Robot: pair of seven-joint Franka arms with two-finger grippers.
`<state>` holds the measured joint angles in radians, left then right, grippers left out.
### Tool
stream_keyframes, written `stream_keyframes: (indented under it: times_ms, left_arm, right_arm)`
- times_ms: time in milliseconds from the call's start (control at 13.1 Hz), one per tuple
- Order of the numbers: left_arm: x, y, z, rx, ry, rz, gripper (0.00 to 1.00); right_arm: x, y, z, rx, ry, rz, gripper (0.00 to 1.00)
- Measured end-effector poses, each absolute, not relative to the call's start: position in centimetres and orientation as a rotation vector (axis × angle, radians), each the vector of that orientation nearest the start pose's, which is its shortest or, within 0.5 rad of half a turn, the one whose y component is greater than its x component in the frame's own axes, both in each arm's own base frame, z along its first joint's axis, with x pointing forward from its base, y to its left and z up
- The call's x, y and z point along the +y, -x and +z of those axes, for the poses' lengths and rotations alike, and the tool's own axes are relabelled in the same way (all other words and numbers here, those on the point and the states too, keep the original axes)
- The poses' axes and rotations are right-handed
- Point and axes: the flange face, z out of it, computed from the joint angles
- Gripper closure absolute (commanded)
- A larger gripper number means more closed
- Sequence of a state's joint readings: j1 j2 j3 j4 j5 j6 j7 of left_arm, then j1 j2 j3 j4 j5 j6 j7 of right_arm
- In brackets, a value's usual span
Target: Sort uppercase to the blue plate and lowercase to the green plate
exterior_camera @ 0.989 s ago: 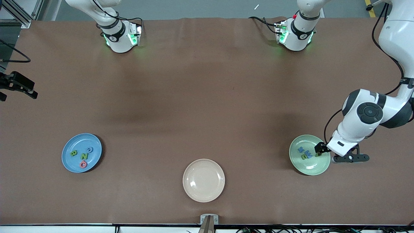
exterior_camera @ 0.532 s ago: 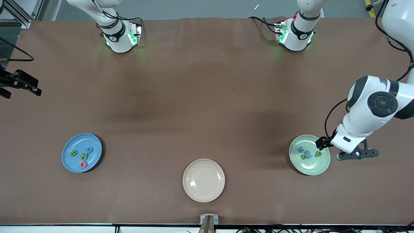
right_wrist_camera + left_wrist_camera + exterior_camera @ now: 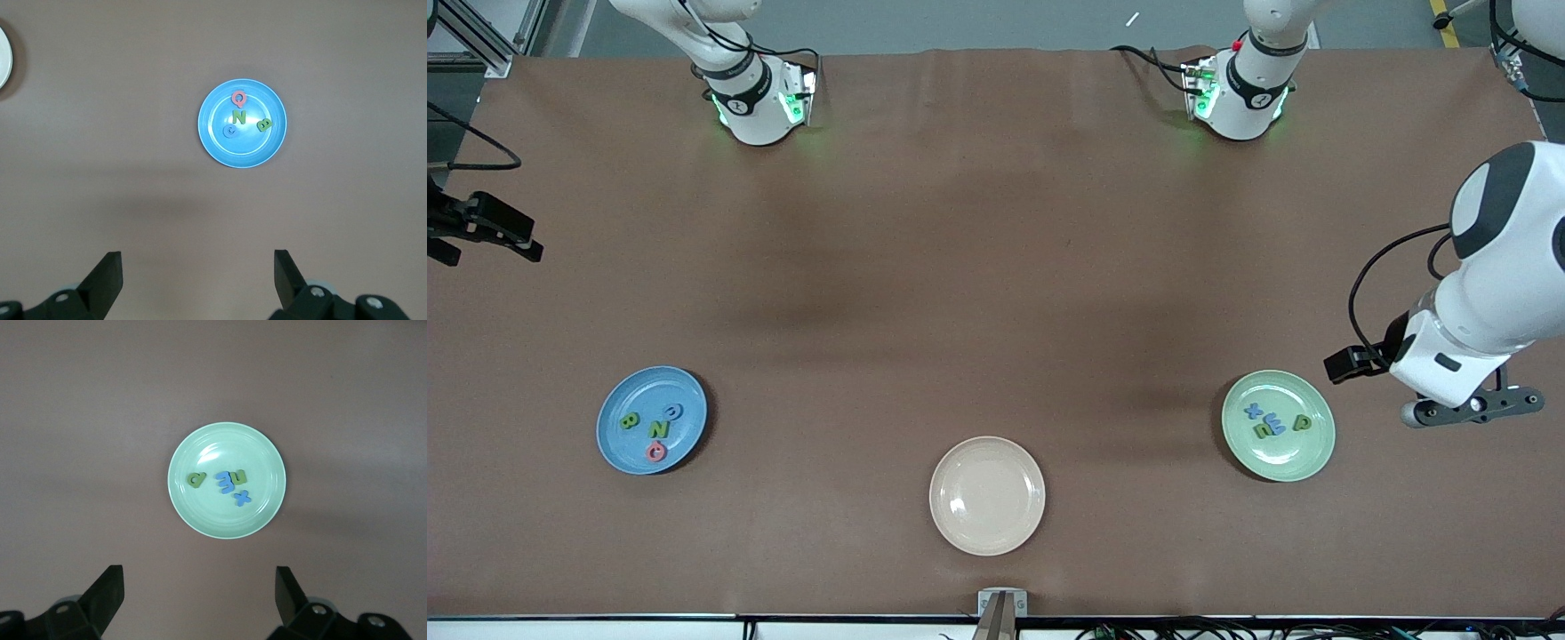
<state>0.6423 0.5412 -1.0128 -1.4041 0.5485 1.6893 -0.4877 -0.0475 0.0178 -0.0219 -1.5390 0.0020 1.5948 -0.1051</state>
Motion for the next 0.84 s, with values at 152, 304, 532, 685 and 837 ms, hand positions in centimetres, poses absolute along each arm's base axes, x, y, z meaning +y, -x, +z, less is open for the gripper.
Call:
stream_keyframes:
  times_ms: [152, 304, 532, 685, 837]
  left_arm:
    - [-7.0, -65.8, 52.2, -0.177, 3.059, -0.045, 0.0]
    - [-7.8, -64.7, 54.6, -0.192, 3.081, -0.06, 0.0]
    - [-8.3, -63.4, 57.2, -0.195, 3.074, -0.087, 0.0]
    - [-9.2, -62.7, 58.1, -0.173, 3.067, -0.088, 0.0]
    - [-9.7, -62.3, 58.3, -0.16, 3.062, -0.072, 0.0]
  right_arm:
    - [-3.6, -56.2, 63.2, -0.058, 3.142, -0.06, 0.0]
    - [-3.5, -56.2, 63.3, -0.059, 3.142, -0.064, 0.0]
    - [-3.5, -56.2, 63.6, -0.059, 3.142, -0.077, 0.0]
    - [-3.5, -56.2, 64.0, -0.059, 3.143, -0.09, 0.0]
    - [-3.5, -56.2, 64.1, -0.059, 3.143, -0.094, 0.0]
